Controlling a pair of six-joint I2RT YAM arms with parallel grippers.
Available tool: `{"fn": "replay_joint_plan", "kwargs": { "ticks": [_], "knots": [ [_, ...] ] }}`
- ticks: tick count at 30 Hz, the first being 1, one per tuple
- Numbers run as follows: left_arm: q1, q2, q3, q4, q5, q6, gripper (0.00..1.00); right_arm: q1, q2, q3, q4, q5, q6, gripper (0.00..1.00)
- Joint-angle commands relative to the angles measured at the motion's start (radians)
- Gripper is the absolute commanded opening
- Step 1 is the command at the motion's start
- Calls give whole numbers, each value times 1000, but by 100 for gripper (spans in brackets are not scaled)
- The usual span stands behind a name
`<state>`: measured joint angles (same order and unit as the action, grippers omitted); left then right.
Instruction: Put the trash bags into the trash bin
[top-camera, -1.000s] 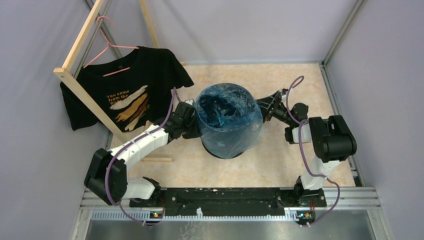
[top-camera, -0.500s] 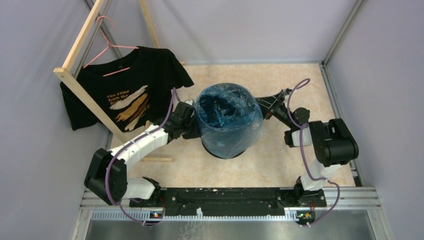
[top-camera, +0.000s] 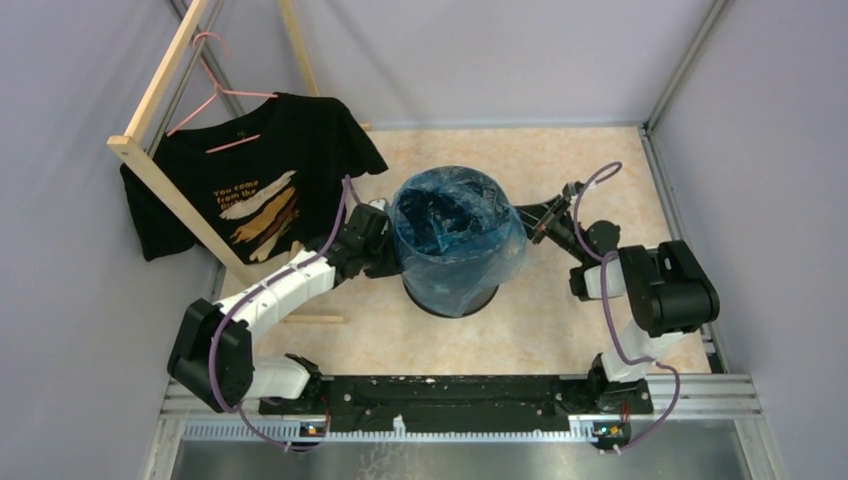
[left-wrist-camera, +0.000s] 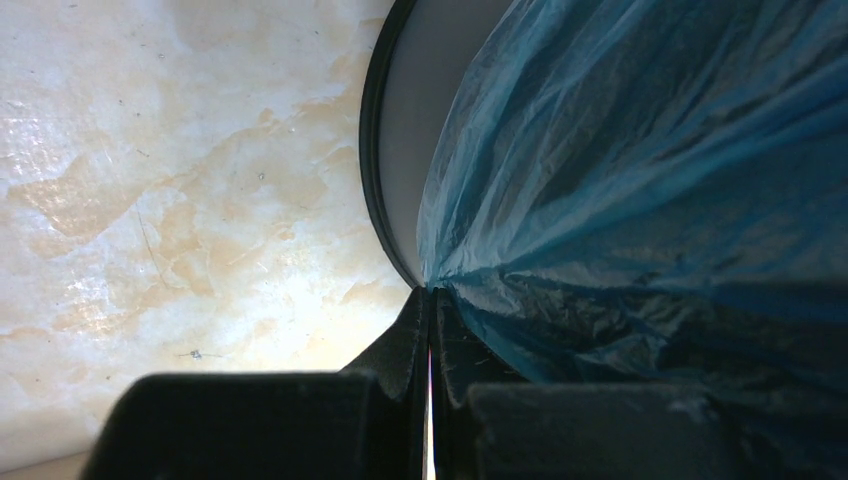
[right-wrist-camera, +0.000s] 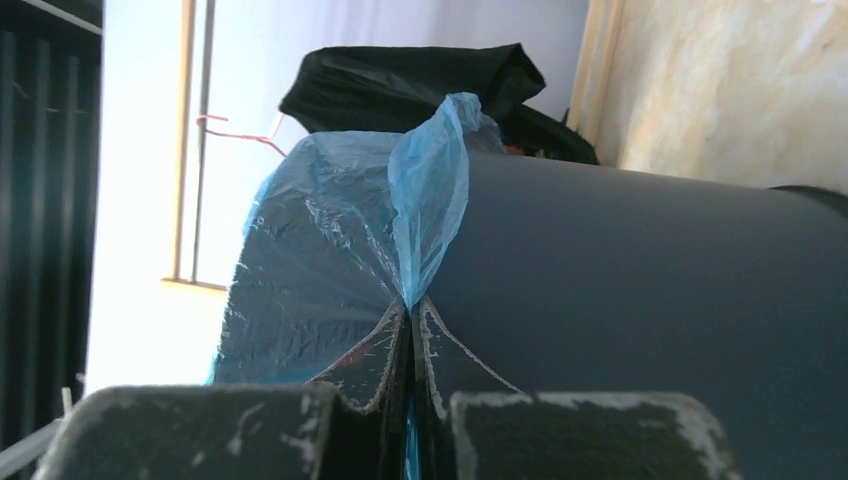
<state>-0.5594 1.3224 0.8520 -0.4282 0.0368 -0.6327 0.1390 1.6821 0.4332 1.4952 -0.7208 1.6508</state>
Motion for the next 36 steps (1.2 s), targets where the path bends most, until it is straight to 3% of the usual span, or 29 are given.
{"fn": "replay_joint_plan", "kwargs": {
  "ticks": [1,7,9,23,36],
  "knots": [
    [-3,-47,9,35,-1,0,0,22,-79,-10,-105,-32,-256,0],
    [-3,-57,7,26,-28,11,0,23,-214,33,-636,87,-657,0],
    [-2,-51,3,29,-28,10,0,26,-225,48,-718,111,-720,0],
    [-2,-10,-52,108,17,-12,0,53,-101,42,-749,167,-839,0],
    [-3,-1,-118,124,-22,0,0,71,-107,88,-925,256,-977,0]
  ]
}}
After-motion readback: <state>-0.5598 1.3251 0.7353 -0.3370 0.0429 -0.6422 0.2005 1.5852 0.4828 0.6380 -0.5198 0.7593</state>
